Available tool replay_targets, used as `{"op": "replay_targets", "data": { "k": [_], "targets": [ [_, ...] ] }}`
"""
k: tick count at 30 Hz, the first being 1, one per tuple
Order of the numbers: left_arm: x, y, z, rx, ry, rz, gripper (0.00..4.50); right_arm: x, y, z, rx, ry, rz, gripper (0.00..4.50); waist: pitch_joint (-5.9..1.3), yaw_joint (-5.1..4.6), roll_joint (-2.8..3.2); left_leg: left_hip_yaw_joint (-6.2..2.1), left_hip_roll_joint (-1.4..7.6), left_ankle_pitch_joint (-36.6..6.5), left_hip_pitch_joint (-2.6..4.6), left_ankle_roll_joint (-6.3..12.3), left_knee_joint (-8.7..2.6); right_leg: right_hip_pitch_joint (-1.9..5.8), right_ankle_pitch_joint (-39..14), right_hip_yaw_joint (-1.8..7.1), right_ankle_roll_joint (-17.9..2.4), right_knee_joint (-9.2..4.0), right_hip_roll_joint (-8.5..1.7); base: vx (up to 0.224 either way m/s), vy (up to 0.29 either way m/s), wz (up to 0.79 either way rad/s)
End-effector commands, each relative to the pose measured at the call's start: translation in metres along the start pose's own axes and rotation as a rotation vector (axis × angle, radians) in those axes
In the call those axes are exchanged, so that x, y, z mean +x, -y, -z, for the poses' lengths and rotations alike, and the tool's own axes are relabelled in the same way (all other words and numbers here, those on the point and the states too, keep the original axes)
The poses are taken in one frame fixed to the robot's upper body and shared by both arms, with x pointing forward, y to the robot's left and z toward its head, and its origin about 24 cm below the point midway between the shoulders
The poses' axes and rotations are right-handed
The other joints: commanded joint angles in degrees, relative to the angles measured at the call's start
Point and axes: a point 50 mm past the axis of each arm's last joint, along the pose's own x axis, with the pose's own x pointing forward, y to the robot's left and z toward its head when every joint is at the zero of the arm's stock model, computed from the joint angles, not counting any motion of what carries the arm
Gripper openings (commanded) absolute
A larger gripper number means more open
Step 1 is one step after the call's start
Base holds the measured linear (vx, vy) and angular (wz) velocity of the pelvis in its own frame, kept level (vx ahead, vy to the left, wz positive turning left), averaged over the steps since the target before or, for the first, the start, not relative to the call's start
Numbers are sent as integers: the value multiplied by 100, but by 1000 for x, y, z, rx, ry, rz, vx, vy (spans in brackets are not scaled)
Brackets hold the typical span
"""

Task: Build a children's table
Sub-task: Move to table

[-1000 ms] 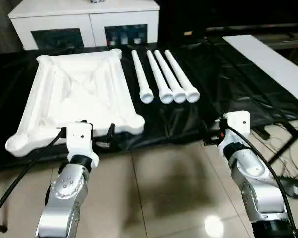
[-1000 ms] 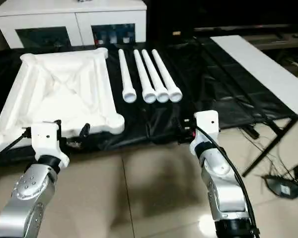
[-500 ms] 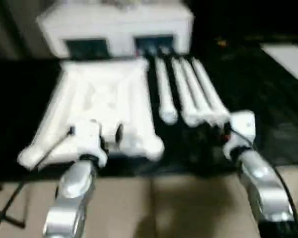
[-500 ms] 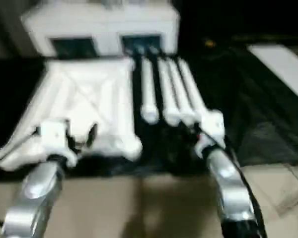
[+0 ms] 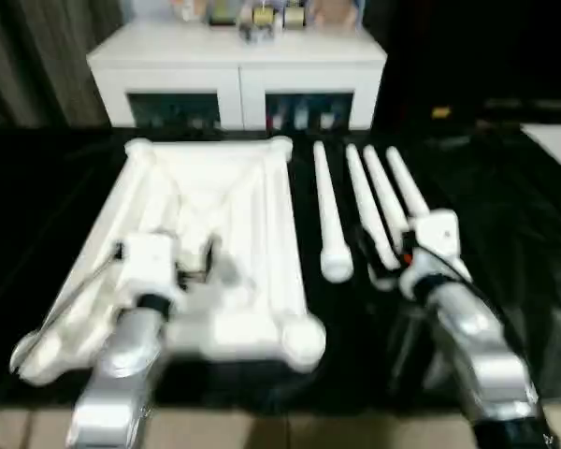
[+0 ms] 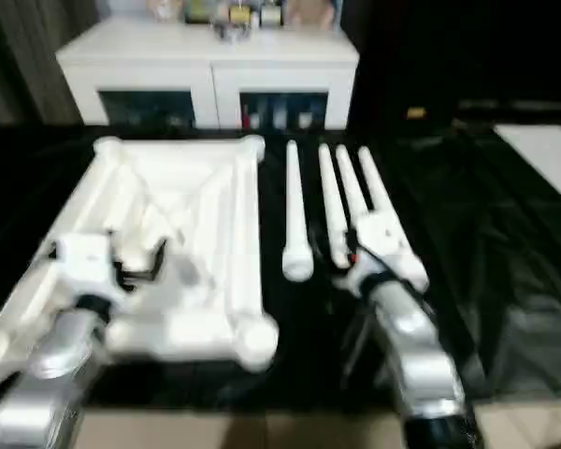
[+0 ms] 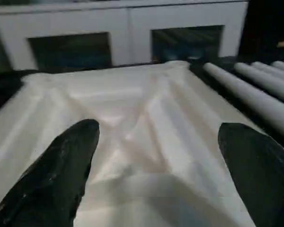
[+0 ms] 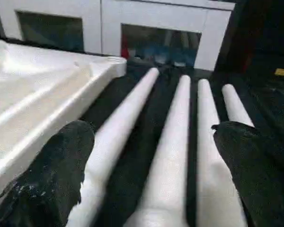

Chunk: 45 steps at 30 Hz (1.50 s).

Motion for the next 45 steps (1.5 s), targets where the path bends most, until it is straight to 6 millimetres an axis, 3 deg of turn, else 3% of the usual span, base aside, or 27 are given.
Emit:
{"op": "replay_targets", "data": {
  "k": [1, 3, 4, 5, 6, 7, 8, 9, 10, 11, 12, 13, 14, 15, 16, 18, 20, 23, 24, 25, 26, 27, 31, 34, 36, 40, 45],
  "targets": [
    [-1, -3, -4, -20, 20, 27, 450, 4, -12, -13, -32, 39, -95, 444, -322, 219, -155, -243, 226, 1020, -841, -113, 22, 912, -630, 883, -1315, -648, -932, 213, -21, 7],
    [-1, 0, -4, -22, 24, 63, 450, 4, -13, -15, -45, 47, -136, 444, -380, 295, -103, -253, 300, 1941, -927, -243, -214, 848, 2169, 624, -1626, -409, -742, 173, -8, 7],
    [-1, 1, -5, -24, 29, 81, 450, 4, -14, -16, -41, 51, -153, 444, -367, 352, 123, -242, 453, 2969, -848, -260, -761, 575, 3765, 174, -1375, -137, -361, 0, 0, 0],
    [-1, 1, -5, -19, 33, 108, 450, 4, -14, -18, -37, 57, -175, 444, -456, 316, 422, -340, 744, 3871, -548, -30, -920, 329, 3425, -121, -723, 19, -89, 0, 0, 0],
    [-1, 2, -5, -12, 30, 132, 450, 4, -15, -19, -35, 59, -196, 444, -487, 245, 448, -582, 1122, 4571, -452, 477, -842, 107, 2943, -134, -446, 270, -31, 0, 0, 0],
    [-1, 2, -4, -10, 17, 170, 450, 4, -15, -20, -37, 63, -227, 444, -489, 289, 459, -837, 1571, 5674, -189, 809, -848, -202, 1267, 174, -161, 153, -473, 0, 0, 0],
    [-1, 3, -4, -5, 10, 209, 450, 3, -16, -21, -35, 66, -262, 444, -462, 331, 388, -645, 1295, 4803, -332, 625, -918, -105, 1331, 149, -231, -14, -456, 62, 62, -1],
    [-1, 4, -5, 3, 8, 258, 450, 2, -18, -23, -40, 63, -310, 444, -462, 331, 388, -645, 1295, 4803, -332, 625, -918, -105, 1331, 149, -231, -14, -456, 20, 83, -2],
    [0, 4, -6, 30, 7, 313, 450, 1, -19, -25, -57, 62, -374, 444, -430, 443, 249, -221, 816, 2521, -676, 167, -894, 156, 1545, 151, -664, -241, -590, -13, 95, -5],
    [0, 5, -6, 51, 6, 348, 450, 0, -20, -26, -70, 60, -415, 444, -415, 506, 238, -164, 805, 1818, -707, 23, -930, 183, 1482, 188, -707, -285, -645, 0, 0, 0],
    [1, 4, -7, 69, 3, 383, 450, -1, -21, -26, -90, 54, -459, 444, -378, 539, 232, -115, 864, 687, -628, -204, -1007, 147, 964, 193, -829, -354, -619, -70, 20, 0],
    [1, 5, -8, 106, 3, 451, 450, -3, -23, -27, -112, 49, -519, 444, -314, 521, 262, -77, 923, -182, -558, -351, -1117, 85, 119, 179, -941, -416, -568, -76, 20, 3],
    [1, 5, -9, 129, 3, 497, 450, -4, -23, -28, -125, 45, -556, 444, -261, 475, 265, -48, 961, -901, -536, -538, -1214, 59, -792, 167, -956, -452, -534, -76, 20, 3],
    [1, 5, -9, 131, 2, 523, 450, -4, -23, -28, -128, 41, -577, 444, -261, 475, 265, -48, 961, -901, -536, -538, -1214, 59, -792, 167, -956, -452, -534, -72, 27, -2],
    [-1, 7, -12, 132, 4, 601, 450, -6, -23, -29, -137, 32, -629, 444, -242, 430, 265, -39, 975, -1570, -487, -781, -1279, 11, -1685, 179, -877, -499, -561, -66, 31, -7],
    [-4, 8, -14, 150, -21, 718, 450, -7, -21, -31, -161, 20, -684, 444, -227, 416, 268, -52, 978, -1860, -495, -937, -1329, 1, -2076, 180, -762, -530, -599, -66, 32, -9],
    [-7, 7, -11, 209, -78, 821, 450, -8, -19, -33, -192, 2, -735, 444, -222, 412, 270, -60, 973, -2086, -455, -1015, -1357, -30, -2238, 190, -675, -555, -604, -67, 33, -12],
    [-10, 5, -4, 286, -148, 912, 450, -12, -17, -34, -226, -27, -793, 444, -258, 423, 279, -43, 990, -1618, -491, -895, -1390, 1, -1531, 191, -674, -530, -588, 0, 0, 0],
    [-10, 5, -4, 286, -148, 912, 450, -12, -17, -34, -226, -27, -793, 444, -260, 409, 281, -23, 993, -1642, -468, -869, -1386, -16, -1545, 188, -722, -546, -590, 0, 0, 0],
    [-14, 3, 2, 308, -216, 1010, 450, -21, -17, -33, -237, -77, -895, 444, -263, 397, 242, -11, 994, -1611, -479, -862, -1384, -6, -1548, 185, -754, -546, -599, 0, 0, 0],
    [-16, 2, 4, 308, -242, 1049, 450, -24, -16, -33, -255, -89, -923, 444, -295, 444, 273, -9, 1004, -1492, -468, -795, -1373, 11, -1482, 183, -756, -548, -598, 0, 0, 0],
    [-18, 1, 4, 307, -255, 1072, 432, -25, -16, -33, -267, -95, -937, 449, -274, 439, 268, 28, 1009, -1437, -467, -775, -1377, -25, -1383, 195, -781, -554, -592, 0, 0, 0],
    [-26, 4, 1, 289, -268, 1164, 411, -29, -13, -33, -333, -84, -944, 450, -289, 439, 273, 62, 1013, -1209, -503, -734, -1357, -18, -1292, 191, -881, -538, -627, 0, 0, 0],
    [-27, 5, 2, 292, -278, 1173, 372, -29, -12, -33, -345, -81, -938, 450, -301, 440, 252, 96, 1018, -1068, -483, -655, -1334, -32, -949, 190, -997, -523, -598, 0, 0, 0],
    [-20, 2, 10, 323, -296, 1111, 372, -34, -15, -32, -311, -109, -985, 450, -309, 441, 246, 121, 1022, -853, -495, -543, -1312, -4, -710, 186, -1047, -510, -592, 0, 0, 0],
    [-12, -6, 14, 303, -328, 1090, 327, -43, -19, -31, -284, -155, -1065, 450, -342, 472, 240, 141, 1026, -430, -497, -358, -1273, 30, -222, 175, -1071, -476, -577, 0, 0, 0],
    [-12, -11, 20, 274, -390, 1129, 288, -47, -20, -29, -275, -184, -1103, 450, -319, 470, 243, 157, 1039, -604, -476, -393, -1283, 7, -443, 176, -1184, -495, -583, 0, 0, 0]
  ]
}}
